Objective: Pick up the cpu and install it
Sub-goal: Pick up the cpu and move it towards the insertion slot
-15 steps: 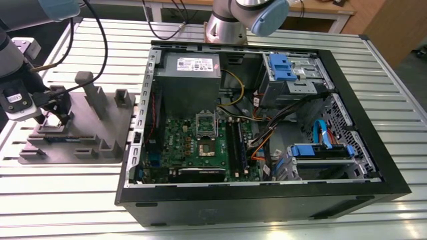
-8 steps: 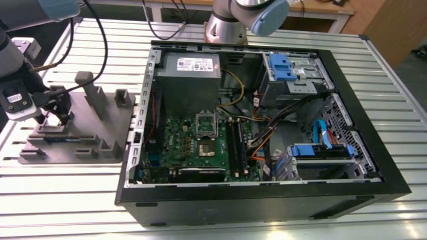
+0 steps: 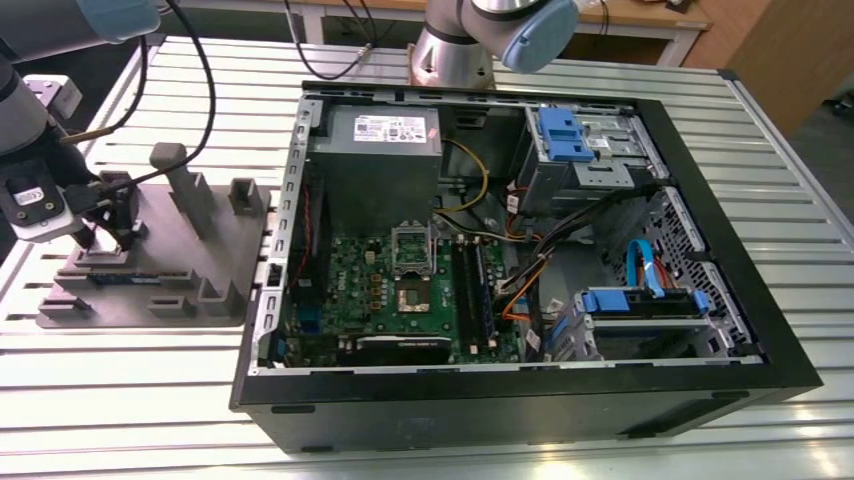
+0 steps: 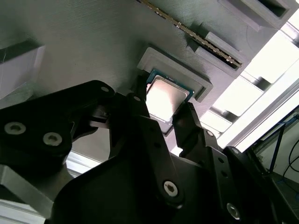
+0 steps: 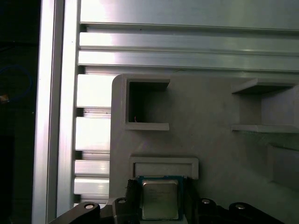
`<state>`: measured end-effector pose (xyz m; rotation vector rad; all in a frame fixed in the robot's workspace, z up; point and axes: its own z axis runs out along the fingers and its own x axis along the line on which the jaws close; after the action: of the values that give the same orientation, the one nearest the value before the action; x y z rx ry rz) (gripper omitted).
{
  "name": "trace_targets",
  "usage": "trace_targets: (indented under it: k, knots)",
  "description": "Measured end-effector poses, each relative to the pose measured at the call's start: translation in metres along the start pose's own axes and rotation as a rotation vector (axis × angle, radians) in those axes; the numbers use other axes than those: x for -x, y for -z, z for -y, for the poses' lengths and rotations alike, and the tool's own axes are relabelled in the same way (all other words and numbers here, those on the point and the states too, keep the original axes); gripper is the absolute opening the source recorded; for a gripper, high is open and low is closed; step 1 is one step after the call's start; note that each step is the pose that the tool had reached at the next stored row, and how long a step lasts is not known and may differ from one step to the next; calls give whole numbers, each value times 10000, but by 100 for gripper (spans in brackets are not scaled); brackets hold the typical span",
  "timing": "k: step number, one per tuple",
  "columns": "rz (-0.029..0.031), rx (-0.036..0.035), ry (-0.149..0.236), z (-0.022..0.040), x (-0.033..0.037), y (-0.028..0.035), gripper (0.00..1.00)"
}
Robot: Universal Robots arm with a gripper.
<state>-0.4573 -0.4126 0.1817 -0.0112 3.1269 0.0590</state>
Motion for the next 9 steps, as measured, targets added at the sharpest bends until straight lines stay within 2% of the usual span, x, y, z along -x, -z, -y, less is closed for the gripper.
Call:
trace_targets:
  k: [9]
  knots:
    - [-2,-1,-5,-1,2,2,47]
